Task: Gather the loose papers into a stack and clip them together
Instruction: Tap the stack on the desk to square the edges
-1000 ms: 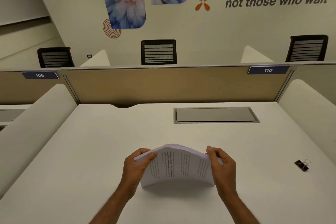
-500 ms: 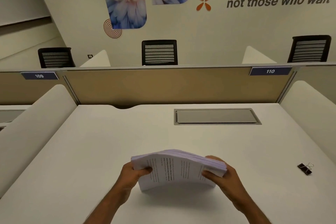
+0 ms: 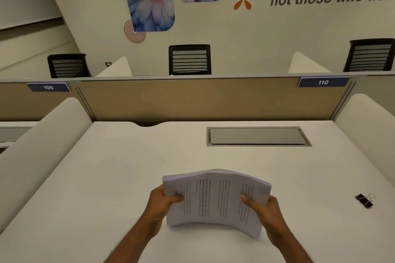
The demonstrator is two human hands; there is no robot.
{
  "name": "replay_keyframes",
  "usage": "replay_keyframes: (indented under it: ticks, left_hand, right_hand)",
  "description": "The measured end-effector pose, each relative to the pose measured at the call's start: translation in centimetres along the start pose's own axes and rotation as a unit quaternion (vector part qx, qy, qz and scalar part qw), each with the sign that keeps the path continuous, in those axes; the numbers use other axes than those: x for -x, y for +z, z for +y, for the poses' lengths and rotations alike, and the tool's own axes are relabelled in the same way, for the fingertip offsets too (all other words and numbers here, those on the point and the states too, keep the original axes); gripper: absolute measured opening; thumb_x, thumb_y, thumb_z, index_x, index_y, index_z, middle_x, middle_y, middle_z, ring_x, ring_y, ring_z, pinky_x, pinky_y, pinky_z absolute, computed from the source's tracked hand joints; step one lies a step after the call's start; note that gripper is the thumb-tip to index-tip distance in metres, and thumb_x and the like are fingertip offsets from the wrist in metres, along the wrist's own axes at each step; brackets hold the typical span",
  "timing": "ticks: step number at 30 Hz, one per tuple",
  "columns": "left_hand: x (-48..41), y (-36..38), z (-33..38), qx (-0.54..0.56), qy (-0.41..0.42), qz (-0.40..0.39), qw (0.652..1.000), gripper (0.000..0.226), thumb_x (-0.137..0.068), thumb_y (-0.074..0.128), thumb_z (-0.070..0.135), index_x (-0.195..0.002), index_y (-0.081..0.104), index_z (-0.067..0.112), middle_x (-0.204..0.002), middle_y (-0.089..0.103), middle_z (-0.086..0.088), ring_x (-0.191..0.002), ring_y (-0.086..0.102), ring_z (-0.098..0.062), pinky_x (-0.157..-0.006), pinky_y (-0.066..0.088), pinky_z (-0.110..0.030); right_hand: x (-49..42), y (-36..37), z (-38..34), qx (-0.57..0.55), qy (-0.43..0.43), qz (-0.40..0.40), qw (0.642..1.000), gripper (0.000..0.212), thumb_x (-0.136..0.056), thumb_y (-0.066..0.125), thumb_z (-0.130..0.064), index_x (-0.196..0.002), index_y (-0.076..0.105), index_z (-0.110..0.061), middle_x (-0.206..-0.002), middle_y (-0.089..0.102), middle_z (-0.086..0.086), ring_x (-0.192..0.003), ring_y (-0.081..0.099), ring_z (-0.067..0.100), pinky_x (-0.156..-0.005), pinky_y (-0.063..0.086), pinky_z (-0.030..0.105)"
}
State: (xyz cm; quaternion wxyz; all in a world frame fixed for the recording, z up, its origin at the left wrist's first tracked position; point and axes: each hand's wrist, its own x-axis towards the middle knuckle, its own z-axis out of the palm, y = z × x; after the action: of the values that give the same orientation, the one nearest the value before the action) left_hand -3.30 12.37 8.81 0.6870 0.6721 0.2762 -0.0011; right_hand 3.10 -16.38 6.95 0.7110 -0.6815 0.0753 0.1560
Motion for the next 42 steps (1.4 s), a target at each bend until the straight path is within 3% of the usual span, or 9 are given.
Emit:
replay_keyframes:
  ticks: [4, 8, 13, 20, 31, 34, 36, 39, 42]
  left_hand:
    - [0.4, -0.2, -0.3, 0.03, 0.029, 0.019, 0.999, 0.039, -0.078, 0.076, -0.011, -0.108, 0.076, 0.014, -0.098, 0.082, -0.008, -0.096, 0.073, -0.028, -0.073, 0.056, -0.029]
    - [0.5, 0.2, -0.9, 0.043, 0.023, 0.025, 0.998, 0.044, -0.078, 0.078, -0.009, -0.113, 0.073, 0.016, -0.104, 0.079, -0.01, -0.099, 0.071, -0.027, -0.071, 0.055, -0.027]
    - [0.4, 0.4, -0.3, 0.033, 0.042, 0.02, 0.998, 0.035, -0.081, 0.075, -0.007, -0.103, 0.075, 0.02, -0.104, 0.079, -0.01, -0.099, 0.068, -0.027, -0.074, 0.053, -0.029]
    - [0.3, 0.0, -0.7, 0.009, 0.021, 0.008, 1.0, 0.038, -0.082, 0.081, 0.002, -0.115, 0.075, 0.018, -0.107, 0.08, -0.008, -0.104, 0.07, -0.025, -0.074, 0.055, -0.026]
    - [0.8, -0.3, -1.0, 0.01, 0.0, 0.014, 1.0, 0.037, -0.078, 0.08, -0.006, -0.102, 0.077, 0.022, -0.087, 0.084, 0.001, -0.097, 0.071, -0.025, -0.075, 0.056, -0.03]
    - [1.2, -0.2, -1.5, 0.003, -0.015, -0.001, 1.0, 0.042, -0.08, 0.078, -0.007, -0.104, 0.075, 0.026, -0.095, 0.082, -0.001, -0.1, 0.07, -0.024, -0.075, 0.055, -0.027]
    - [1.1, -0.3, -1.6, -0.006, -0.02, -0.009, 1.0, 0.035, -0.083, 0.078, -0.003, -0.102, 0.075, 0.026, -0.093, 0.083, 0.0, -0.102, 0.07, -0.025, -0.074, 0.054, -0.027]
    - [1.0, -0.7, -0.9, -0.017, -0.028, -0.013, 0.999, 0.017, -0.087, 0.078, 0.006, -0.098, 0.076, 0.019, -0.089, 0.084, 0.0, -0.103, 0.073, -0.03, -0.073, 0.056, -0.027]
    - [1.4, -1.3, 0.7, 0.002, -0.036, -0.063, 0.997, 0.029, -0.088, 0.077, 0.013, -0.116, 0.073, 0.009, -0.105, 0.083, -0.008, -0.1, 0.078, -0.031, -0.08, 0.063, -0.036]
  right_hand:
    - [0.3, 0.1, -0.2, -0.024, -0.031, 0.022, 0.999, 0.026, -0.082, 0.081, -0.006, -0.105, 0.077, -0.015, -0.086, 0.082, -0.001, -0.089, 0.072, 0.029, -0.07, 0.057, 0.035]
    - [0.6, 0.5, 0.4, -0.006, -0.038, 0.014, 0.999, 0.034, -0.079, 0.084, -0.007, -0.111, 0.077, -0.016, -0.091, 0.082, -0.004, -0.096, 0.072, 0.025, -0.076, 0.057, 0.032]
    - [1.0, 0.7, 0.0, -0.009, -0.06, 0.024, 0.998, 0.027, -0.082, 0.082, -0.012, -0.101, 0.076, -0.03, -0.088, 0.081, -0.005, -0.092, 0.071, 0.02, -0.072, 0.057, 0.032]
    - [1.1, 0.6, 0.4, 0.002, -0.057, 0.016, 0.998, 0.028, -0.084, 0.081, -0.016, -0.109, 0.076, -0.026, -0.096, 0.081, -0.004, -0.098, 0.071, 0.02, -0.076, 0.056, 0.03]
    - [1.0, 0.1, 1.7, 0.013, -0.05, 0.018, 0.999, 0.028, -0.084, 0.081, -0.009, -0.102, 0.076, -0.029, -0.09, 0.081, -0.007, -0.094, 0.071, 0.018, -0.079, 0.057, 0.033]
    - [0.8, 0.1, 2.7, 0.04, -0.047, -0.001, 0.998, 0.037, -0.085, 0.081, -0.009, -0.116, 0.072, -0.027, -0.106, 0.078, -0.002, -0.101, 0.071, 0.018, -0.08, 0.058, 0.029]
    - [0.5, -0.1, 3.5, 0.075, -0.03, -0.007, 0.997, 0.037, -0.086, 0.08, -0.012, -0.12, 0.071, -0.022, -0.104, 0.079, -0.001, -0.1, 0.072, 0.02, -0.078, 0.057, 0.029]
    - [0.1, -0.9, 3.0, 0.128, -0.005, -0.006, 0.992, 0.027, -0.085, 0.081, -0.02, -0.109, 0.078, -0.008, -0.092, 0.082, 0.003, -0.092, 0.077, 0.027, -0.073, 0.061, 0.035]
    - [0.1, -2.1, -0.3, 0.111, -0.001, -0.055, 0.992, 0.024, -0.088, 0.078, -0.018, -0.106, 0.078, -0.003, -0.092, 0.083, 0.008, -0.085, 0.08, 0.029, -0.076, 0.065, 0.043]
